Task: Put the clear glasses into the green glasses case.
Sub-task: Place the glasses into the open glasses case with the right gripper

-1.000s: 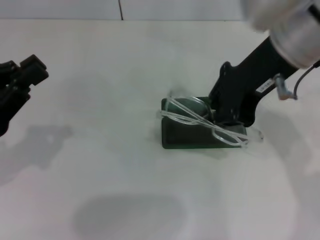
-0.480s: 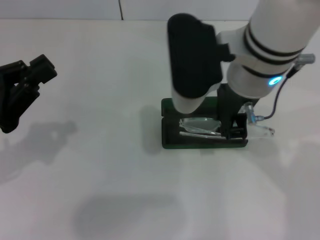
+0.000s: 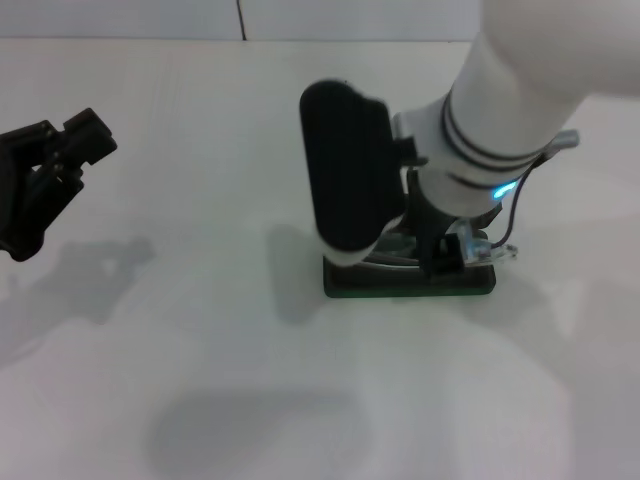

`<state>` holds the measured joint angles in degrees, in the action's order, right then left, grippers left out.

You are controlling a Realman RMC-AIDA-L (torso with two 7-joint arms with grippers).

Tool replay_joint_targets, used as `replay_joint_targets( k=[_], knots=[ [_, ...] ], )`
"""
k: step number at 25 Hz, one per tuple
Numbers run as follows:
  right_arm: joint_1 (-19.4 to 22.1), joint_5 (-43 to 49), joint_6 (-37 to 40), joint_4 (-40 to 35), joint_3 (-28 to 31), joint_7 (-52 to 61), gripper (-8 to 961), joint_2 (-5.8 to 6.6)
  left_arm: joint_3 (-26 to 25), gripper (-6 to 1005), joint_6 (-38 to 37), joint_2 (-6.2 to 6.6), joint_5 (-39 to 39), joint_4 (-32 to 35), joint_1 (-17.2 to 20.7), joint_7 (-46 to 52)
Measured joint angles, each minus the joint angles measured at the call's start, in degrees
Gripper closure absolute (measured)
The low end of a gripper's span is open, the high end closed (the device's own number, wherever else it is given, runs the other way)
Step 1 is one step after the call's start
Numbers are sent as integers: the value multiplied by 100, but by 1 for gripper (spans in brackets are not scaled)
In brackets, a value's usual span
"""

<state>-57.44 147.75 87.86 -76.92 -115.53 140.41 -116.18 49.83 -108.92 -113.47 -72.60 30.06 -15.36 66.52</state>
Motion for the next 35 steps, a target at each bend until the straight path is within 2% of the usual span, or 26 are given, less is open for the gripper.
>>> replay_joint_targets(
  k=[8,35],
  knots=[
    [-111,234,-452,236,-641,323,832,0,0,826,14,10,-9,-1,-53,29],
    [-114,558,-990,318,-1174,391,830,0,1,820,155,-5,-62,-90,-187,-5]
  ],
)
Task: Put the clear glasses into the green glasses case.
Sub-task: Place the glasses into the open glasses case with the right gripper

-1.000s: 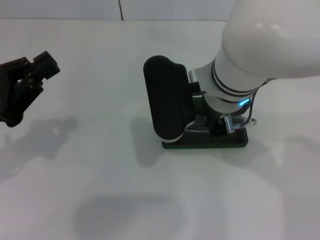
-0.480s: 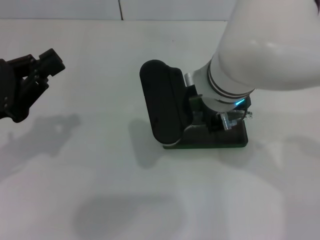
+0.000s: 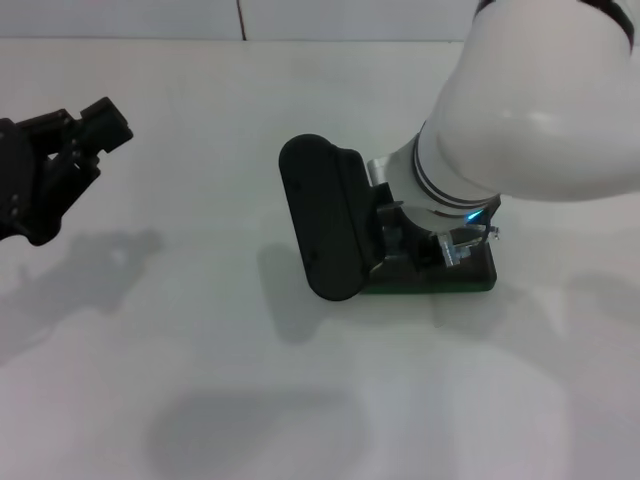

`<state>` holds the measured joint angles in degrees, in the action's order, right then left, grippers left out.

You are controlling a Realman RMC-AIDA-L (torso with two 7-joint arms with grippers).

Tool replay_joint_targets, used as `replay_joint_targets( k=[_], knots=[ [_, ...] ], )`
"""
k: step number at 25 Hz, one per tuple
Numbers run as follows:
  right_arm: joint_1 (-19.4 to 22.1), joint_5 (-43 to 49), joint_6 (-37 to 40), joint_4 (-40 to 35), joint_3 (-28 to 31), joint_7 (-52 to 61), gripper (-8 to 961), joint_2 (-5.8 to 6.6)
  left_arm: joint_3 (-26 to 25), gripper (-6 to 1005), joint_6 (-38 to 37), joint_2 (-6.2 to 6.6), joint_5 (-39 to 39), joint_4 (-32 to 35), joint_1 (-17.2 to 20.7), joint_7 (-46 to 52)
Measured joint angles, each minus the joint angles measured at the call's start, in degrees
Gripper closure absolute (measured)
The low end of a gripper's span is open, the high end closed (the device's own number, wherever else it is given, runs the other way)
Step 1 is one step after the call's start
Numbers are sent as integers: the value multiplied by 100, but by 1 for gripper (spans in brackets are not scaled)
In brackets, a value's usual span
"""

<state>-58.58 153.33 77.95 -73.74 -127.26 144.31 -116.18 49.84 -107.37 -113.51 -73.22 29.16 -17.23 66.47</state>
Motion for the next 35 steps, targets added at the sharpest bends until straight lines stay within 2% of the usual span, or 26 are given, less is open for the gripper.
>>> replay_joint_targets(
  k=[23,35],
  knots=[
    [71,4,-121,-51,-25,0,829,0,16,815,7,-4,1,-130,-2,-28],
    [43,8,77,-60,-97,103,828,-1,33,813,6,-4,1,-130,-13,-29]
  ],
)
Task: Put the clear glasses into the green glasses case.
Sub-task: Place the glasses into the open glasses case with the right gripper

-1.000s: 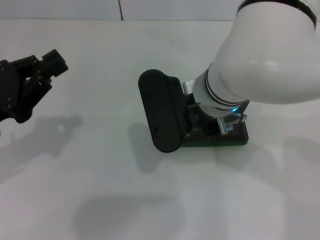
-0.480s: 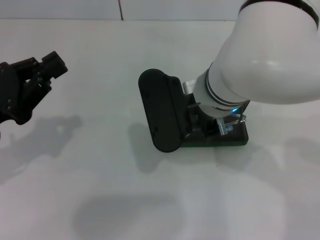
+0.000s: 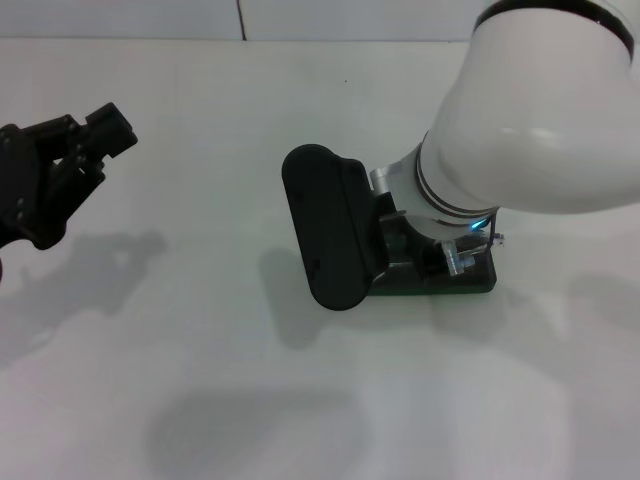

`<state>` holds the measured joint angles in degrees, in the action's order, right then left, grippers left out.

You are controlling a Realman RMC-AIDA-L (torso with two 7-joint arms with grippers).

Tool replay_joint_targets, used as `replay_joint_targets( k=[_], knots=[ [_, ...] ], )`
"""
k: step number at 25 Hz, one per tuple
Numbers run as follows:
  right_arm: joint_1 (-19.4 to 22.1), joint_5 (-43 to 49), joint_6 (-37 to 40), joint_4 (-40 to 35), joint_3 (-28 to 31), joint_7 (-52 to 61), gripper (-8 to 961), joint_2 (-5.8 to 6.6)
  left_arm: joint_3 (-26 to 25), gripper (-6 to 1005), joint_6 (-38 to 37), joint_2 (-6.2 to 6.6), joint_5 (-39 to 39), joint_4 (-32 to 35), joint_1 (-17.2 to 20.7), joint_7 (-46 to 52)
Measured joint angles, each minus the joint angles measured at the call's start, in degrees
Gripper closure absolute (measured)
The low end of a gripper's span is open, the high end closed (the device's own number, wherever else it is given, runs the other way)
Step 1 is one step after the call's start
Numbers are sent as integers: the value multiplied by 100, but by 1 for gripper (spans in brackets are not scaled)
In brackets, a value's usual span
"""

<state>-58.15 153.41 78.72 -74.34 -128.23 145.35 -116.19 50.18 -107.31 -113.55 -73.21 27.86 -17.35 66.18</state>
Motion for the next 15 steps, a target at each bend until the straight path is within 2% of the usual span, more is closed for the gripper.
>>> replay_joint_targets(
  k=[15],
  knots=[
    [-2,155,74,-42,-46,128,752,0,-35,810,11,-23,-135,0,-48,0]
  ],
)
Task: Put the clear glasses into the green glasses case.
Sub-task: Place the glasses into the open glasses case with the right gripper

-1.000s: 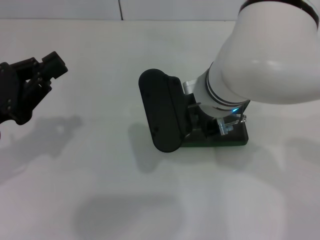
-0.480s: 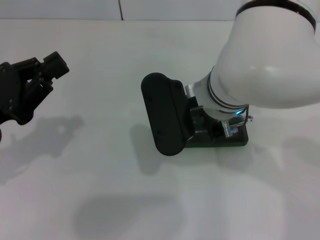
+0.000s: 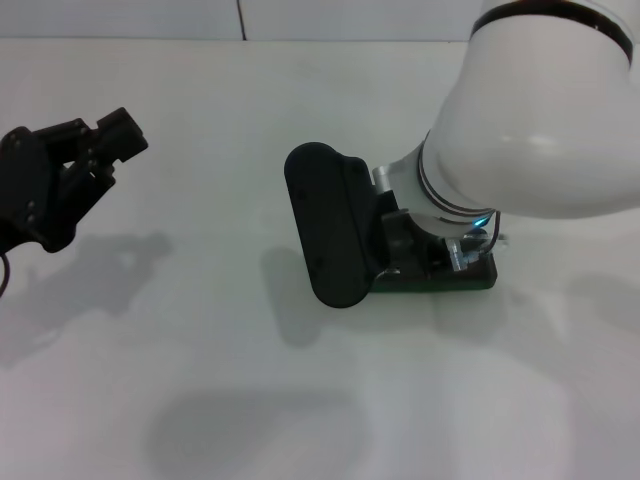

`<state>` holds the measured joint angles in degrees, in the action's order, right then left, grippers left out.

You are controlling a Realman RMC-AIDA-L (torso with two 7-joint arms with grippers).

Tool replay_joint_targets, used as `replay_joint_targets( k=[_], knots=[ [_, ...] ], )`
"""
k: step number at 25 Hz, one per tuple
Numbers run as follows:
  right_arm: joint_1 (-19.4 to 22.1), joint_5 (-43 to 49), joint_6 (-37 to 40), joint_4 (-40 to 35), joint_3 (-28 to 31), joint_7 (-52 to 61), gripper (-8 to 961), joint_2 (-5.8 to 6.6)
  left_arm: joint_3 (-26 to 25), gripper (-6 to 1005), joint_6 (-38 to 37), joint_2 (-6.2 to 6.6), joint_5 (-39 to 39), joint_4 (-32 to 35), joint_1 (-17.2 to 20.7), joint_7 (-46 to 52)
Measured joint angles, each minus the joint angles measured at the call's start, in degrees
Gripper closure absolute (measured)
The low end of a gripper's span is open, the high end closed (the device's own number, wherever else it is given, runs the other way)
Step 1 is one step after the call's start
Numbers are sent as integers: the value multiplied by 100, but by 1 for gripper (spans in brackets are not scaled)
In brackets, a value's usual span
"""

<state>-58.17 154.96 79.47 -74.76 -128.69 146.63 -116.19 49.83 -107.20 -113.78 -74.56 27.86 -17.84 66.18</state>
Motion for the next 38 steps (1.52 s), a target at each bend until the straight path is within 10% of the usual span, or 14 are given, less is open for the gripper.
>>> replay_joint_targets(
  k=[6,11,22,38],
  knots=[
    [9,133,24,-48,-57,7,717,0,0,809,7,-11,-6,0,11,0],
    [27,135,76,-250,-125,7,502,1,0,807,34,-13,-7,0,20,0],
    [113,121,318,-799,-442,143,499,1,0,805,53,-48,16,0,63,-50],
    [1284,377,1556,-2424,319,353,553,0,-9,802,43,-75,39,-9,117,-76]
  ],
)
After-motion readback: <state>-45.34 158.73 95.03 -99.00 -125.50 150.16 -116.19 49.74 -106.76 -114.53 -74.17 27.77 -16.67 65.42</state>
